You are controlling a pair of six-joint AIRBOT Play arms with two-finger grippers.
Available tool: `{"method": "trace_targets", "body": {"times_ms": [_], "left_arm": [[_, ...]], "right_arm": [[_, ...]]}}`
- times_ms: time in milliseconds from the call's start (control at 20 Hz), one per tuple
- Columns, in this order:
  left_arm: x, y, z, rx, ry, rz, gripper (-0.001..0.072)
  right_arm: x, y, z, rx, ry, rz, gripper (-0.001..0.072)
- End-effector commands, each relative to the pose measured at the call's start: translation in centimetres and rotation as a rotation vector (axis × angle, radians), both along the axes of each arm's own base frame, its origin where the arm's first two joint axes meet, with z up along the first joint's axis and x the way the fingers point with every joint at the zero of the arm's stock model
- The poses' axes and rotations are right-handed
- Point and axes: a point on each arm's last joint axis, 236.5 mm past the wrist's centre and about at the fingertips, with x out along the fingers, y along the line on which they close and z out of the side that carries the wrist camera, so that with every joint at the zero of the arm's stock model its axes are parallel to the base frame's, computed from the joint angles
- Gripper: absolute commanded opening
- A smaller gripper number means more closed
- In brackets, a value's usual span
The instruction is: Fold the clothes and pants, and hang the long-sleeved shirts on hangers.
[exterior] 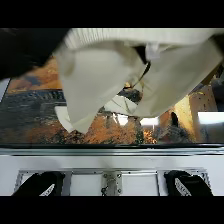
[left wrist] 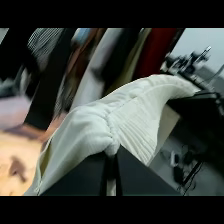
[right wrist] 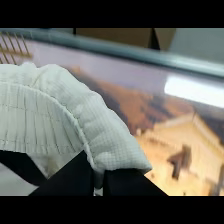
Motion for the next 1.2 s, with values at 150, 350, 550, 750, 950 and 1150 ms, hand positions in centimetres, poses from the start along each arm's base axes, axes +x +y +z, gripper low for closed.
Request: {"method": "trace_targets", "body": {"times_ms": [150, 350, 550, 750, 950, 1150], "left_arm": [[-12.7, 3.0, 14.1, -0.271, -0.345, -0.159, 0.0016], [-14.6, 1.1, 15.0, -0.251, -0.347, -0.271, 0.0017], [-10.2, -2.1, 9.5, -0.103, -0.197, -0.225, 0.0017], [-1.8, -1.5, -1.3, 0.011, 0.124, 0.047, 0.0017], [3.5, 0.1, -13.5, 0.149, 0.377, 0.257, 0.0017], [13.6, 5.3, -18.6, 0.111, 0.422, 0.508, 0.0017]], "right_arm": [[-12.9, 1.3, 12.7, 0.148, -0.427, 0.083, 0.0013], [-15.0, 1.3, 13.2, 0.174, -0.449, 0.091, 0.0013], [-12.8, 2.4, 10.2, 0.156, -0.304, 0.126, 0.0013], [-7.2, 4.5, 3.0, 0.119, 0.030, 0.204, 0.0012], [0.7, 5.4, -6.6, 0.143, 0.405, 0.210, 0.0013], [11.2, 8.2, -14.5, 0.212, 0.562, 0.200, 0.0013]]}}
